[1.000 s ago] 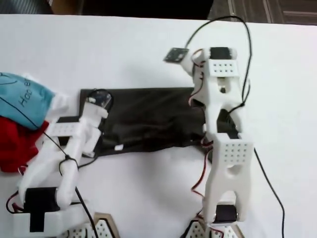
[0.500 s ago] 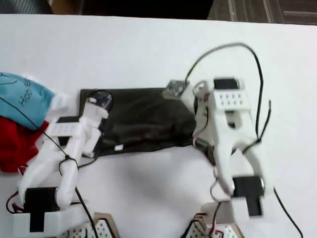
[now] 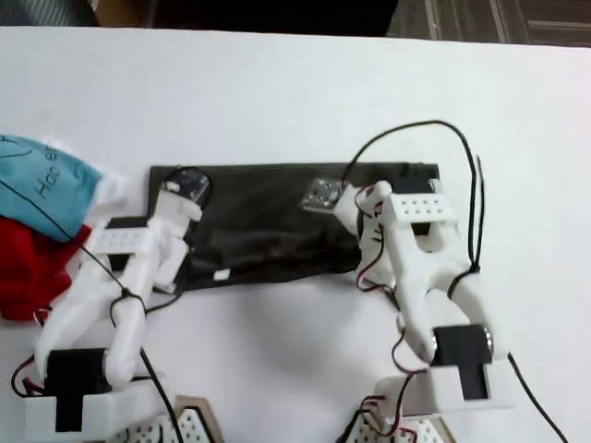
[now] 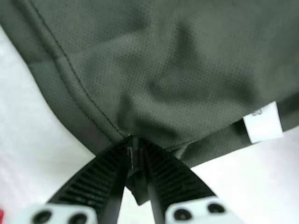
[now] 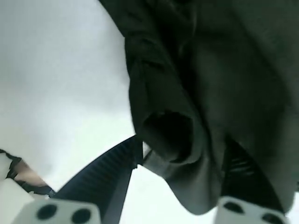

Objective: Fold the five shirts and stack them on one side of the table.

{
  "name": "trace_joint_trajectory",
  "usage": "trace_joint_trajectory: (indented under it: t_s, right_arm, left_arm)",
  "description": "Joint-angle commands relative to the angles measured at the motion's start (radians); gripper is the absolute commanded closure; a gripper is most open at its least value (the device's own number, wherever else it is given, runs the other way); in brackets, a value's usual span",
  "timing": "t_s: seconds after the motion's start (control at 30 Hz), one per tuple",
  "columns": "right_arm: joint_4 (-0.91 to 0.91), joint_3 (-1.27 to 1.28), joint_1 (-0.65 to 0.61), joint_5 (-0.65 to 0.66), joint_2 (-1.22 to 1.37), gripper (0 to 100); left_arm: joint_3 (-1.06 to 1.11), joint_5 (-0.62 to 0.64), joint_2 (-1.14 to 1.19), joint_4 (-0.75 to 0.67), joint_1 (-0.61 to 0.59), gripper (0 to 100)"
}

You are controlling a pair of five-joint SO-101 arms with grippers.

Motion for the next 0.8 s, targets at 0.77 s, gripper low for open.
trace_joint_trajectory:
  t_s: [0.77]
  right_arm:
    - [0.07, -0.476, 0.142, 0.005, 0.131, 97.8]
  left_arm:
    - [-0.007, -0.011, 0.006, -0.018, -0.009, 97]
